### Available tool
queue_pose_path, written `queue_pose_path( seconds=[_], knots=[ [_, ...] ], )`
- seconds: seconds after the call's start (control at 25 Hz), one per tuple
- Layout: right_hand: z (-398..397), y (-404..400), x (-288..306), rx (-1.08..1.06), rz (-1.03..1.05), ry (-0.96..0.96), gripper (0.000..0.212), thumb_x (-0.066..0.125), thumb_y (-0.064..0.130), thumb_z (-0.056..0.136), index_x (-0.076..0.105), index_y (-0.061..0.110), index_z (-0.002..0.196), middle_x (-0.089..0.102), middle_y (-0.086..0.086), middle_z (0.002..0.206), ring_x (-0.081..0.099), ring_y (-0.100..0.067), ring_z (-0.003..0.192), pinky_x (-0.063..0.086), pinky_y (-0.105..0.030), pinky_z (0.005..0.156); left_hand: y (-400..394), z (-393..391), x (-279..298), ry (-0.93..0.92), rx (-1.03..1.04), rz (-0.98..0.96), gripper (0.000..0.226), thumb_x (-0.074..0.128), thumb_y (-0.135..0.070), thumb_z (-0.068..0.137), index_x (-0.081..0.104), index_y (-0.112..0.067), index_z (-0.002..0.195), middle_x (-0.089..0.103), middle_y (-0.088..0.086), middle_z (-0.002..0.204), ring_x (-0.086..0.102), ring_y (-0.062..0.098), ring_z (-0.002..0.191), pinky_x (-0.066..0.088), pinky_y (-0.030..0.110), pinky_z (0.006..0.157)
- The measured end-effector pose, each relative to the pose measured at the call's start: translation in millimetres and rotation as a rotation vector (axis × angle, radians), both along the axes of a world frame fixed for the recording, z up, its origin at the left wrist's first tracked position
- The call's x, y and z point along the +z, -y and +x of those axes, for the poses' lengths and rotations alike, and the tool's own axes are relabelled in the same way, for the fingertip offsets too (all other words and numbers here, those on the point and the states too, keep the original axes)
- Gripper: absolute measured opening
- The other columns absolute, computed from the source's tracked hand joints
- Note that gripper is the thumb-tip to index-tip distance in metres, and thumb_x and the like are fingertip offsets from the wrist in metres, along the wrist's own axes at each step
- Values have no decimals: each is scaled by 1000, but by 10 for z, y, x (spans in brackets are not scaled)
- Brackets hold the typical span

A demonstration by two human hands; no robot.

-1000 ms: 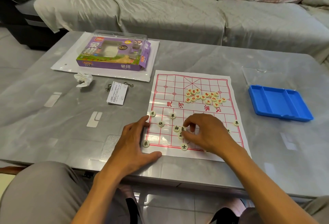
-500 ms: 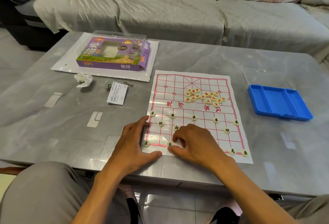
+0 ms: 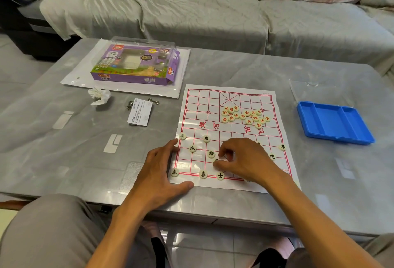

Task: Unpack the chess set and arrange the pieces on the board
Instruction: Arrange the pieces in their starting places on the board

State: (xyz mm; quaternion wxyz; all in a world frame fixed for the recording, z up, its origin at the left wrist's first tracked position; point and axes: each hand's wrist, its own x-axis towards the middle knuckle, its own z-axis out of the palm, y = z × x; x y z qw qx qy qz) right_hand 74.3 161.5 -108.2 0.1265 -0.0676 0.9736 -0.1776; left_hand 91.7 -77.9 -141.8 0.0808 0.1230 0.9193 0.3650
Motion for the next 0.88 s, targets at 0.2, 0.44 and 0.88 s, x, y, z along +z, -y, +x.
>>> queue_pose_path(
  seconds=[0.2, 0.44, 0.88],
  knots=[
    [-20, 60, -49, -26, 69, -81, 30, 56, 59, 84, 58, 29, 82, 59, 12, 79, 54, -10, 75, 46, -23, 69, 1, 1, -3, -4, -4, 7, 94, 80, -56, 64, 13, -56, 129, 31, -16, 142, 33, 4, 127, 38, 31, 103],
    [-7, 11, -15, 119, -14, -36, 26, 62, 40, 87, 62, 34, 113, 61, 13, 116, 54, -10, 101, 48, -23, 87, 1, 2, -2, -6, -1, 8, 93, 80, -56, 64, 13, -56, 128, 30, -15, 143, 31, 2, 126, 38, 32, 104],
    [-34, 44, 10, 173, 30, -38, 30, 60, 38, 90, 61, 32, 120, 58, 12, 124, 51, -11, 109, 44, -22, 90, -6, 5, -7, -8, 2, 0, 94, 80, -56, 64, 13, -54, 130, 31, -15, 144, 34, 8, 130, 37, 33, 105]
  ],
)
